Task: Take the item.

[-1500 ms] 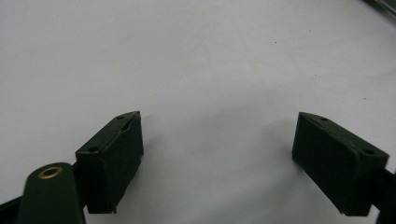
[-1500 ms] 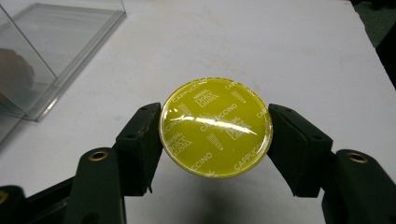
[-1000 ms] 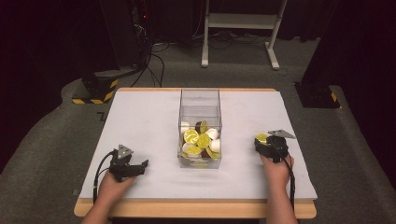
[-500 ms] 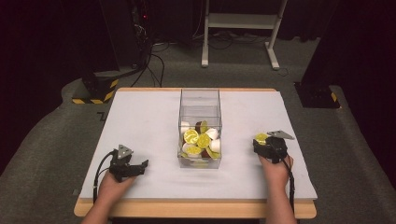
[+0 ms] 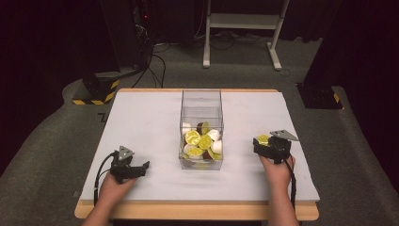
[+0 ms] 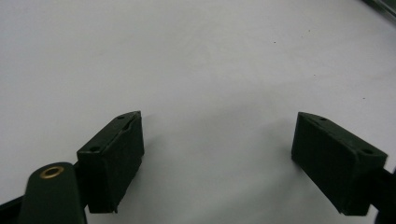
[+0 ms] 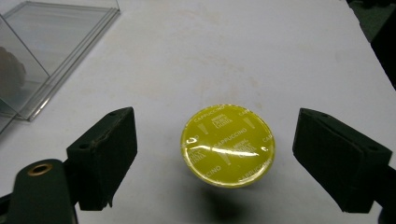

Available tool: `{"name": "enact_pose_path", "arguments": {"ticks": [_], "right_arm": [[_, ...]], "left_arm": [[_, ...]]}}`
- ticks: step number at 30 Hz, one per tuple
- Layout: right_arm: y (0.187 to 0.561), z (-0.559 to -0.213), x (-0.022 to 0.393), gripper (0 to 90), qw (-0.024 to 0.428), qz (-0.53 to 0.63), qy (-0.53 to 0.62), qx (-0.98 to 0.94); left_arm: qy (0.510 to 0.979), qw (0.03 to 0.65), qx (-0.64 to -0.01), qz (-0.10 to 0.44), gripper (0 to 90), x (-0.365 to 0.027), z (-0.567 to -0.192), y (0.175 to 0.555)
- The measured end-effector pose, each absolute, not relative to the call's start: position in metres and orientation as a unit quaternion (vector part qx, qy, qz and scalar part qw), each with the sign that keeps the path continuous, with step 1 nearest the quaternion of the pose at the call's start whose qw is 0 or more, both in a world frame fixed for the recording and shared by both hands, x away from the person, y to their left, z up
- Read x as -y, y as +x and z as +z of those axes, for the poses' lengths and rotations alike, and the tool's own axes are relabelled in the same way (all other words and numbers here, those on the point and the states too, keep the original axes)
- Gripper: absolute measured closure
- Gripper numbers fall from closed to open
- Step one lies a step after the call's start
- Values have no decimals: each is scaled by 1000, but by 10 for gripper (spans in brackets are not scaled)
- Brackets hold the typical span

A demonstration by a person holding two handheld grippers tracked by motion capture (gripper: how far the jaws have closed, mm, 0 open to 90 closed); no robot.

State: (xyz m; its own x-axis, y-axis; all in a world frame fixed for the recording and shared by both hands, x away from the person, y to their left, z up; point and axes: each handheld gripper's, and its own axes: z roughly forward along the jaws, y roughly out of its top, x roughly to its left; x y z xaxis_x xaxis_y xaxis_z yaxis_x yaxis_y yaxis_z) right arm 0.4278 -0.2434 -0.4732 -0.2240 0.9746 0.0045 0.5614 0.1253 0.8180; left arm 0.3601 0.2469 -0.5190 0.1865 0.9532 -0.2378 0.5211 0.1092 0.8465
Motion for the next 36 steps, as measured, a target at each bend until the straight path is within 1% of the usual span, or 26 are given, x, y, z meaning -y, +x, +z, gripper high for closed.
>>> {"name": "enact_pose_path", "arguments": {"ticks": [7,11,19,23,29,36], "right_arm": [[424,-465,238,139,291,369,542,-697],[420,-459,231,169,293,378,530,-700],[415,-452,218,198,287,391,516,-706],[411,-448,207,217,291,396,500,-713],[409,-450,190,230,280,400,483,-727],[408,-462,166,252,267,388,466,-749]], "left_arm": [[624,452,-591,239,173,-247,-519,360],[623,452,-591,238,173,-247,-519,360],[624,452,-591,238,173,-247,-519,360],[623,453,-591,238,174,-247,-519,360],[624,453,-591,238,175,-247,-519,360],[624,453,-591,238,175,-247,-519,360]]}}
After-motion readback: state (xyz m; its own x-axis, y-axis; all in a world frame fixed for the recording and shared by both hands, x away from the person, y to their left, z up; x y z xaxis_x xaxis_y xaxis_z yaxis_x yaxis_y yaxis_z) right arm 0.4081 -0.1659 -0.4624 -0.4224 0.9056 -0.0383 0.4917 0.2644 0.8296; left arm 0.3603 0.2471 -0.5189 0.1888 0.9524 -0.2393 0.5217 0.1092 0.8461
